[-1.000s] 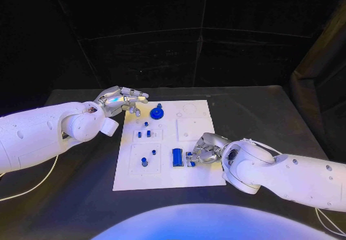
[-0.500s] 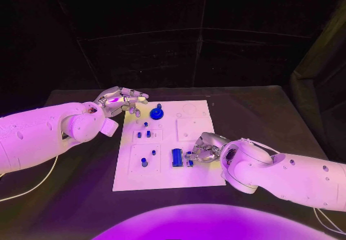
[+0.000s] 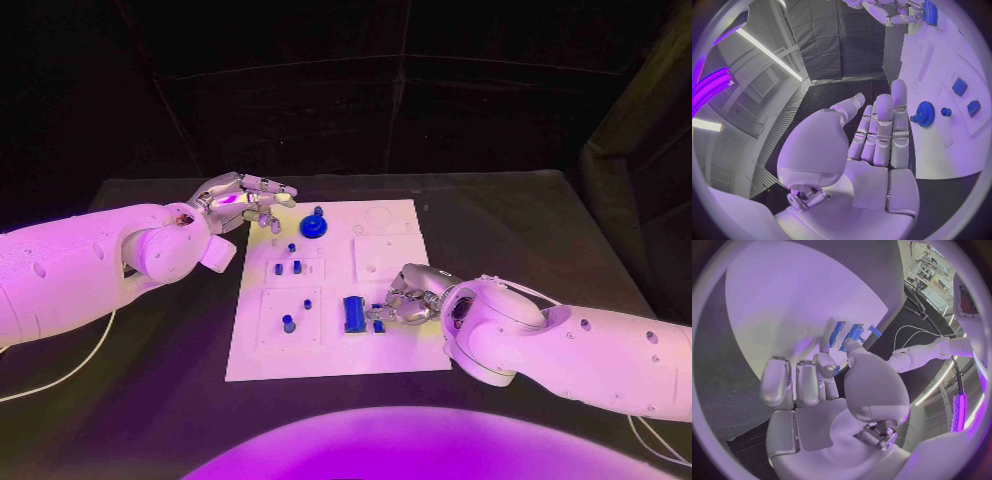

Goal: Assemble the parts on the task board

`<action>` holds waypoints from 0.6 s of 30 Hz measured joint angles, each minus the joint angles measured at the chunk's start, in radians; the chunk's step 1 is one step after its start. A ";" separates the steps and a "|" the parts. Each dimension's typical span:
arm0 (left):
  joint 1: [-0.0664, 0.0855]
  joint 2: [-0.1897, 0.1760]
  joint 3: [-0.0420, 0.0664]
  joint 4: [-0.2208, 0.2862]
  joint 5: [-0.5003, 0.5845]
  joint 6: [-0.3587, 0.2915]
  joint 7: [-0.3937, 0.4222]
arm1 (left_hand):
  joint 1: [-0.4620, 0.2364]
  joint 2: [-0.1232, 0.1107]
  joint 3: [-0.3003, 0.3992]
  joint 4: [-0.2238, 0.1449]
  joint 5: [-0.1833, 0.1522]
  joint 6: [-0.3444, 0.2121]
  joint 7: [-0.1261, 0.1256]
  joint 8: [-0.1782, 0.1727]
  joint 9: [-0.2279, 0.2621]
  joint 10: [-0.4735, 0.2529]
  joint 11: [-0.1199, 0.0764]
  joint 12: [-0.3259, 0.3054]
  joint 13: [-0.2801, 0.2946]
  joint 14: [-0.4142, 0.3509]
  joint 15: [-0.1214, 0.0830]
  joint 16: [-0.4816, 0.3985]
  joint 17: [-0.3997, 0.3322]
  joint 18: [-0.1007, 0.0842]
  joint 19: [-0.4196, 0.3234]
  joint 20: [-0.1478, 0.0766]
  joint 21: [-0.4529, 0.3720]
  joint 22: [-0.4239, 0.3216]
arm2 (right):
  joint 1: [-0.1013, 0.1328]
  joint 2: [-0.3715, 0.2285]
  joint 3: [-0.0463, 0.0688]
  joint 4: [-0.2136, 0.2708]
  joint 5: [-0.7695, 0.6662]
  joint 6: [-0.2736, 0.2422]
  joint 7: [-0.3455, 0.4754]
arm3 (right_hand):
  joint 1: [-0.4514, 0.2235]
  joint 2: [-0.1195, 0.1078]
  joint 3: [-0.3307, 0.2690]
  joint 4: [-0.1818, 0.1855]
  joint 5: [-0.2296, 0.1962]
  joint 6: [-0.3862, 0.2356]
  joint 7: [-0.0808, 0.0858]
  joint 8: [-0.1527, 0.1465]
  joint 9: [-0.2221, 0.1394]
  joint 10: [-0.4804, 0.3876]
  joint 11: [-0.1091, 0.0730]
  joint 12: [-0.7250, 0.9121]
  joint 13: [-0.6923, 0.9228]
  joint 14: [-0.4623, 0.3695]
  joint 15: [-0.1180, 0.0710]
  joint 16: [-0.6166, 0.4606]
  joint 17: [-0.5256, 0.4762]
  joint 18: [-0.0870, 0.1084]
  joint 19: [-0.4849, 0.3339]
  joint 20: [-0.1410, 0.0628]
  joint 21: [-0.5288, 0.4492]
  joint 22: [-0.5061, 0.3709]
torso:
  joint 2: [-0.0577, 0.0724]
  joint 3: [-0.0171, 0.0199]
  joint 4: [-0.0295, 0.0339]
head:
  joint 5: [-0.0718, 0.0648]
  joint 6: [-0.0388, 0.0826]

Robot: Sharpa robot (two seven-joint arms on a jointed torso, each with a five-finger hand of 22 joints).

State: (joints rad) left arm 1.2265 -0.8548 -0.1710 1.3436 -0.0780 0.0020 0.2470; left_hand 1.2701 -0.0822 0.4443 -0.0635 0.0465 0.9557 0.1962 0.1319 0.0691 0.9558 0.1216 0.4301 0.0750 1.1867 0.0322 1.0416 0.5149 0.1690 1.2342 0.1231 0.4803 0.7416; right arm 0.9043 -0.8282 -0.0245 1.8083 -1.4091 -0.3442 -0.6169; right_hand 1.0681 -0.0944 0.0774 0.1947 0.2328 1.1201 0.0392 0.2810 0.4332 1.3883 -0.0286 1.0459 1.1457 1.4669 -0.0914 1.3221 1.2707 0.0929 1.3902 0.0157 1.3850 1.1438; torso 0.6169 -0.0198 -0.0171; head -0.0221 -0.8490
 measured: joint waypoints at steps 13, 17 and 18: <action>0.000 -0.001 0.000 0.000 0.000 0.001 -0.001 | 0.000 0.000 0.000 0.000 0.000 0.000 0.000 0.000 0.000 0.000 0.000 0.000 -0.001 0.000 0.000 0.000 0.000 0.000 0.000 0.000 0.000 0.000 | 0.000 -0.062 0.000 0.024 0.009 -0.056 0.069 | 0.082 0.010 -0.052 -0.035 0.062 -0.072 0.033 -0.048 -0.013 -0.057 0.024 -0.108 -0.077 0.000 0.011 -0.062 -0.067 0.000 -0.037 0.014 -0.040 -0.083 | -0.001 0.0003 0.0000 | 0.000 0.003; 0.000 -0.001 0.000 0.000 -0.001 -0.001 0.003 | 0.000 0.000 0.000 0.000 0.000 -0.004 0.004 0.004 0.000 -0.004 0.004 0.003 -0.001 0.000 0.000 0.000 -0.002 0.000 0.000 0.000 0.000 -0.001 | 0.002 -0.096 0.000 0.019 0.096 -0.098 0.168 | 0.122 0.007 -0.075 -0.058 0.071 -0.134 0.059 -0.088 -0.037 -0.165 0.045 -0.314 -0.236 -0.009 0.035 -0.189 -0.197 0.026 -0.109 0.032 -0.126 -0.228 | -0.003 -0.0001 0.0000 | 0.002 0.009; 0.000 0.001 0.000 -0.001 -0.001 -0.002 0.007 | -0.001 -0.001 0.000 0.000 0.000 -0.004 0.004 0.004 0.000 -0.004 0.004 0.007 -0.001 0.000 0.000 0.000 -0.003 0.000 0.000 0.000 0.000 -0.002 | 0.007 -0.103 0.000 0.007 0.148 -0.108 0.209 | 0.136 0.011 -0.081 -0.065 0.066 -0.147 0.067 -0.097 -0.045 -0.193 0.052 -0.368 -0.279 -0.026 0.043 -0.266 -0.271 0.041 -0.147 0.038 -0.177 -0.307 | -0.004 -0.0002 0.0000 | 0.002 0.011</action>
State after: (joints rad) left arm 1.2265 -0.8543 -0.1710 1.3428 -0.0786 0.0003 0.2538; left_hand 1.2693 -0.0829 0.4444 -0.0635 0.0465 0.9521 0.1999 0.1359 0.0692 0.9522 0.1252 0.4367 0.0743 1.1867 0.0322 1.0416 0.5121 0.1690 1.2342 0.1231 0.4803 0.7398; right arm 0.9116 -0.9315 -0.0247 1.8156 -1.2612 -0.4523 -0.4079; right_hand 1.2044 -0.0839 -0.0041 0.1301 0.2988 0.9727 0.1063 0.1842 0.3877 1.1950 0.0238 0.6776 0.8666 1.4411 -0.0485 1.0565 0.9996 0.1341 1.2432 0.0542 1.2082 0.8365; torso 0.6130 -0.0200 -0.0171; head -0.0204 -0.8376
